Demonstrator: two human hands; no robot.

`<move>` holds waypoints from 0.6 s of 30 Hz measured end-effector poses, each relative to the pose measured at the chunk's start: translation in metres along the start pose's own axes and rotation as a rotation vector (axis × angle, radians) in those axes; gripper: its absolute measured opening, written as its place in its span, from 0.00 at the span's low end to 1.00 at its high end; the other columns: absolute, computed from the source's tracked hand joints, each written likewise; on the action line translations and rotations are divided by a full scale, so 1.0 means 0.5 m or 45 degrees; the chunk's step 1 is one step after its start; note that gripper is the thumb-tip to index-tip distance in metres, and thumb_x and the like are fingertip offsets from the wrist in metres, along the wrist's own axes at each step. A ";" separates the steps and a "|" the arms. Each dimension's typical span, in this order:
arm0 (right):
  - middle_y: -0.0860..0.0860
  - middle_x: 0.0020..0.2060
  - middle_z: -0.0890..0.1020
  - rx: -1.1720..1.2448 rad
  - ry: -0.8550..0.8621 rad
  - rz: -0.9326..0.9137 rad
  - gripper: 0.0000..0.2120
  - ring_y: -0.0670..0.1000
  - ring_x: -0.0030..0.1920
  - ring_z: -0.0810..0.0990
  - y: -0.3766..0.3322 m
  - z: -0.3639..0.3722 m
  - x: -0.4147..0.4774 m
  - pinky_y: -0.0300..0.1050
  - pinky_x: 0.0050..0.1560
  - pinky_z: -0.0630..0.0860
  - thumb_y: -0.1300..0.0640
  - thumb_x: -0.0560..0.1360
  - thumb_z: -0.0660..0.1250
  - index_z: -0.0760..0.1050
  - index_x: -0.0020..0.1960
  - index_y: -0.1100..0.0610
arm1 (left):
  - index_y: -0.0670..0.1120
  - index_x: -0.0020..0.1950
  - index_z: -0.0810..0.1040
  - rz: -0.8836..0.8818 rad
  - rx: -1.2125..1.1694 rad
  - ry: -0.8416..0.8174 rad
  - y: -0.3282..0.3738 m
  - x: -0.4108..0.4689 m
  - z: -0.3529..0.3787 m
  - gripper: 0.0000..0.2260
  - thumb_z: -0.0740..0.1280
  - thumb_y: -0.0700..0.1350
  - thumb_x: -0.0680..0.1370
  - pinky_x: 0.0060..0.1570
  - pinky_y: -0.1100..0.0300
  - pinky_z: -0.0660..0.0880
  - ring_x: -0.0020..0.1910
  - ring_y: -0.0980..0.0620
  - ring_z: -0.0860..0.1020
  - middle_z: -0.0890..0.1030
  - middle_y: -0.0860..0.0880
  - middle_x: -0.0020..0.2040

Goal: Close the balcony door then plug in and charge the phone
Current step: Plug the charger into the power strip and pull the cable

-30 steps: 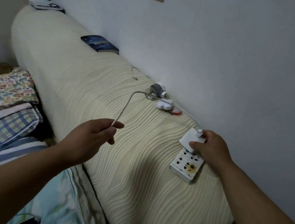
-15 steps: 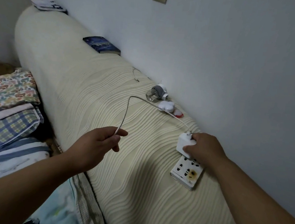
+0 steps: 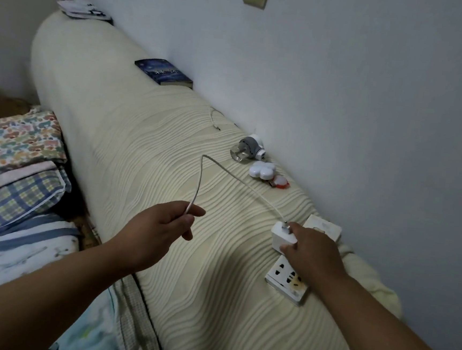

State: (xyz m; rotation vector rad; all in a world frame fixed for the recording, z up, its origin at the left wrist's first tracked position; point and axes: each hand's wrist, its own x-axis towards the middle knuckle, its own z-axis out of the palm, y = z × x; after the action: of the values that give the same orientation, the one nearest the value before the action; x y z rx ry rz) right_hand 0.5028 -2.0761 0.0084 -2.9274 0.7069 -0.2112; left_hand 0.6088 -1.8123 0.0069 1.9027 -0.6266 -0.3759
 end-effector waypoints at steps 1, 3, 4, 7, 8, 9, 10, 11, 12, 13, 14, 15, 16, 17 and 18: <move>0.56 0.54 0.82 -0.025 0.025 -0.024 0.21 0.57 0.57 0.78 -0.001 0.007 -0.003 0.47 0.53 0.72 0.52 0.74 0.64 0.70 0.67 0.52 | 0.64 0.49 0.77 0.005 0.010 -0.001 0.001 -0.001 0.001 0.15 0.60 0.44 0.84 0.25 0.72 0.65 0.20 0.62 0.71 0.82 0.65 0.33; 0.57 0.53 0.83 -0.038 0.054 -0.040 0.20 0.57 0.56 0.78 -0.001 0.012 -0.005 0.47 0.52 0.72 0.53 0.74 0.63 0.70 0.66 0.52 | 0.64 0.50 0.77 0.010 0.019 0.000 0.004 -0.001 0.003 0.14 0.60 0.43 0.84 0.24 0.73 0.64 0.20 0.62 0.70 0.83 0.61 0.33; 0.57 0.52 0.83 -0.036 0.053 -0.041 0.20 0.58 0.55 0.79 -0.001 0.012 -0.003 0.47 0.52 0.72 0.54 0.74 0.63 0.70 0.66 0.53 | 0.62 0.51 0.77 0.009 0.026 0.004 0.006 -0.002 0.002 0.13 0.60 0.43 0.84 0.25 0.73 0.64 0.20 0.64 0.71 0.83 0.58 0.33; 0.57 0.51 0.83 -0.035 0.041 -0.033 0.20 0.58 0.54 0.79 -0.003 0.016 0.001 0.48 0.52 0.72 0.54 0.74 0.62 0.70 0.65 0.53 | 0.61 0.52 0.77 0.024 0.042 0.001 0.009 -0.005 0.001 0.13 0.60 0.43 0.84 0.23 0.73 0.65 0.20 0.65 0.72 0.83 0.55 0.34; 0.57 0.51 0.83 -0.054 0.039 -0.038 0.20 0.57 0.54 0.79 -0.003 0.020 0.001 0.48 0.52 0.72 0.54 0.74 0.62 0.70 0.66 0.53 | 0.61 0.52 0.77 0.023 0.042 -0.003 0.007 -0.005 0.000 0.13 0.60 0.43 0.84 0.23 0.73 0.65 0.20 0.65 0.72 0.83 0.55 0.35; 0.56 0.51 0.83 -0.079 0.039 -0.055 0.21 0.57 0.54 0.79 -0.005 0.024 0.000 0.47 0.52 0.73 0.54 0.74 0.62 0.69 0.67 0.53 | 0.60 0.53 0.77 0.012 0.041 -0.002 0.004 -0.007 -0.002 0.12 0.60 0.43 0.84 0.23 0.73 0.65 0.20 0.65 0.72 0.82 0.53 0.35; 0.56 0.52 0.83 -0.094 0.045 -0.069 0.21 0.57 0.54 0.79 -0.005 0.028 -0.002 0.47 0.51 0.73 0.54 0.75 0.62 0.68 0.68 0.53 | 0.60 0.53 0.77 0.005 0.037 -0.002 0.001 -0.008 -0.003 0.12 0.60 0.44 0.84 0.23 0.72 0.65 0.20 0.64 0.72 0.82 0.52 0.36; 0.56 0.52 0.83 -0.096 0.057 -0.076 0.22 0.57 0.54 0.80 -0.002 0.033 -0.006 0.47 0.51 0.73 0.54 0.75 0.62 0.68 0.68 0.53 | 0.61 0.53 0.77 0.003 0.030 -0.006 -0.001 -0.007 -0.003 0.12 0.60 0.44 0.84 0.23 0.72 0.66 0.20 0.63 0.72 0.81 0.51 0.37; 0.55 0.51 0.84 -0.096 0.075 -0.086 0.22 0.57 0.54 0.80 0.001 0.038 -0.009 0.47 0.51 0.73 0.54 0.75 0.62 0.68 0.69 0.53 | 0.61 0.53 0.77 0.004 0.025 -0.005 -0.002 -0.007 -0.003 0.12 0.59 0.44 0.84 0.23 0.71 0.66 0.20 0.63 0.71 0.81 0.51 0.37; 0.55 0.51 0.84 -0.106 0.097 -0.099 0.22 0.57 0.53 0.80 0.005 0.042 -0.013 0.48 0.51 0.74 0.54 0.75 0.62 0.68 0.69 0.54 | 0.60 0.54 0.77 0.006 0.030 -0.012 0.000 -0.005 -0.001 0.12 0.59 0.44 0.84 0.24 0.71 0.66 0.20 0.63 0.72 0.81 0.52 0.37; 0.56 0.51 0.84 -0.123 0.117 -0.115 0.22 0.57 0.53 0.80 0.009 0.045 -0.017 0.48 0.51 0.74 0.54 0.75 0.63 0.68 0.69 0.55 | 0.59 0.54 0.77 0.008 0.038 -0.022 0.002 -0.004 0.002 0.11 0.59 0.44 0.84 0.24 0.71 0.65 0.21 0.65 0.73 0.80 0.53 0.37; 0.56 0.50 0.84 -0.137 0.131 -0.129 0.22 0.57 0.52 0.81 0.011 0.048 -0.020 0.49 0.51 0.74 0.54 0.75 0.63 0.69 0.68 0.55 | 0.60 0.53 0.77 0.005 0.037 -0.030 0.003 -0.004 0.003 0.11 0.59 0.43 0.84 0.25 0.72 0.64 0.21 0.67 0.74 0.80 0.53 0.37; 0.56 0.49 0.85 -0.144 0.144 -0.140 0.22 0.58 0.51 0.81 0.012 0.051 -0.018 0.49 0.50 0.74 0.55 0.75 0.64 0.70 0.68 0.56 | 0.61 0.52 0.76 0.004 0.035 -0.029 0.003 -0.005 0.003 0.12 0.59 0.44 0.84 0.25 0.73 0.64 0.22 0.67 0.74 0.80 0.53 0.37; 0.57 0.48 0.85 -0.145 0.142 -0.146 0.22 0.58 0.50 0.81 0.011 0.053 -0.016 0.50 0.50 0.75 0.55 0.74 0.64 0.70 0.68 0.57 | 0.62 0.51 0.76 0.003 0.038 -0.023 0.000 -0.007 0.001 0.12 0.59 0.44 0.84 0.26 0.73 0.65 0.23 0.67 0.74 0.80 0.53 0.37; 0.57 0.47 0.85 -0.138 0.135 -0.154 0.22 0.59 0.49 0.81 0.009 0.051 -0.014 0.50 0.50 0.74 0.56 0.74 0.64 0.70 0.68 0.57 | 0.62 0.51 0.76 -0.002 0.044 -0.015 -0.004 -0.010 -0.004 0.13 0.59 0.44 0.84 0.28 0.73 0.66 0.23 0.66 0.74 0.80 0.53 0.37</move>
State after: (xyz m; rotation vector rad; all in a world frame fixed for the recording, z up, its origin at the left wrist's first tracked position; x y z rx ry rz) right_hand 0.4991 -2.0747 -0.0181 -3.0852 0.5717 -0.3529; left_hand 0.6062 -1.8072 0.0055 1.9353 -0.6434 -0.3799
